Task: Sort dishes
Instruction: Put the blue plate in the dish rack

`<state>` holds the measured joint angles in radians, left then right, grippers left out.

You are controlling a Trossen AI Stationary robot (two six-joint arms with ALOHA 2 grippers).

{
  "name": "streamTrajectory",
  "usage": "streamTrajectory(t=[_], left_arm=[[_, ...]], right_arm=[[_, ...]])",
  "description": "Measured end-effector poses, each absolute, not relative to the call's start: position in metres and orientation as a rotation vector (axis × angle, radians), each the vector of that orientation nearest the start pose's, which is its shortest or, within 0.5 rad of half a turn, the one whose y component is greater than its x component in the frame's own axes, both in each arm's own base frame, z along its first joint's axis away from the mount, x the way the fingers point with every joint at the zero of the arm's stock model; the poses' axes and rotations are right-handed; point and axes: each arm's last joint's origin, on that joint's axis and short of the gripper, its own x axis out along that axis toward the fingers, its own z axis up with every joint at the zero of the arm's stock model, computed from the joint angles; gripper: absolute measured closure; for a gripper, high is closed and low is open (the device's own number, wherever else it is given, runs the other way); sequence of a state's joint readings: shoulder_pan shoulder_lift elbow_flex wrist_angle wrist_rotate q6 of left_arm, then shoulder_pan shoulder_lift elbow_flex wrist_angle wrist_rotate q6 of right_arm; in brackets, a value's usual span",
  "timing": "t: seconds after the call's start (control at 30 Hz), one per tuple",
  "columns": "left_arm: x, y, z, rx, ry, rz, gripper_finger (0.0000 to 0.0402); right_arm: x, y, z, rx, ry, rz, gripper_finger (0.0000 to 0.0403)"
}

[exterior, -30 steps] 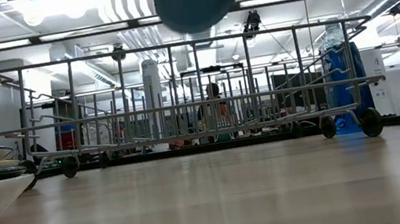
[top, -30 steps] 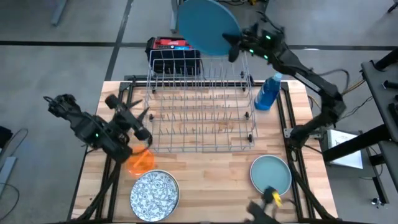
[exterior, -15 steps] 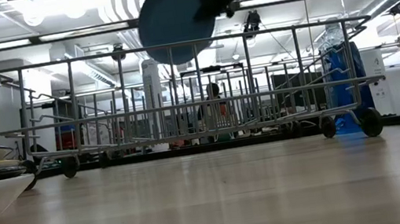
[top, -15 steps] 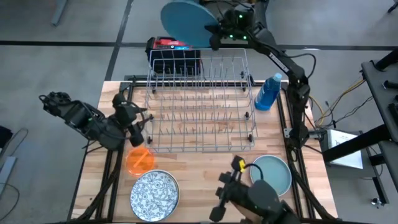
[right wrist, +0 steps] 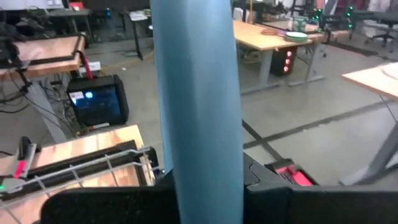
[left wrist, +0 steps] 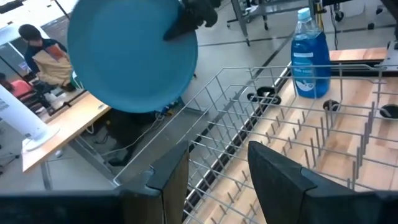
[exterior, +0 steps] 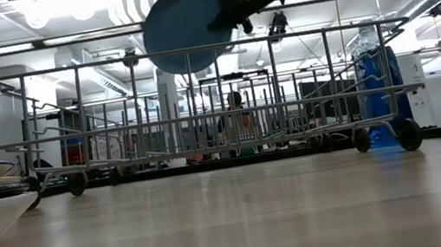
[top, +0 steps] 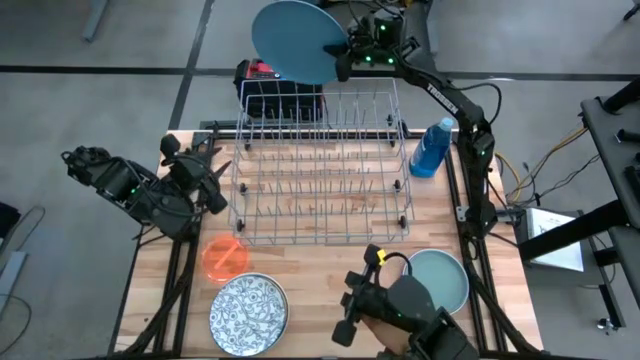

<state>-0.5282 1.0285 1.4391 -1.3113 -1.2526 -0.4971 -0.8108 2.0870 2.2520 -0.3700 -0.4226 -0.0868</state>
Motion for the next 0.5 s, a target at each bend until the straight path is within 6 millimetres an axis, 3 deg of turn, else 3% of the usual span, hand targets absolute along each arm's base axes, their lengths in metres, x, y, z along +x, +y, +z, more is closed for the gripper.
streamTrajectory(t=[0.33, 0.5], left_arm=[[0.1251, -0.0411, 0.4218, 0.270, 0.394, 0.788, 0.0247], [0.1236, -0.0401, 0.4222, 0.273, 0.391, 0.793, 0.0247]], right_arm=[[0.3381, -0.3406, 0.4111, 0.043, 0.156, -0.435, 0.0396], [0.3410, -0.3420, 0.4131, 0.138, 0.062, -0.447, 0.0396]])
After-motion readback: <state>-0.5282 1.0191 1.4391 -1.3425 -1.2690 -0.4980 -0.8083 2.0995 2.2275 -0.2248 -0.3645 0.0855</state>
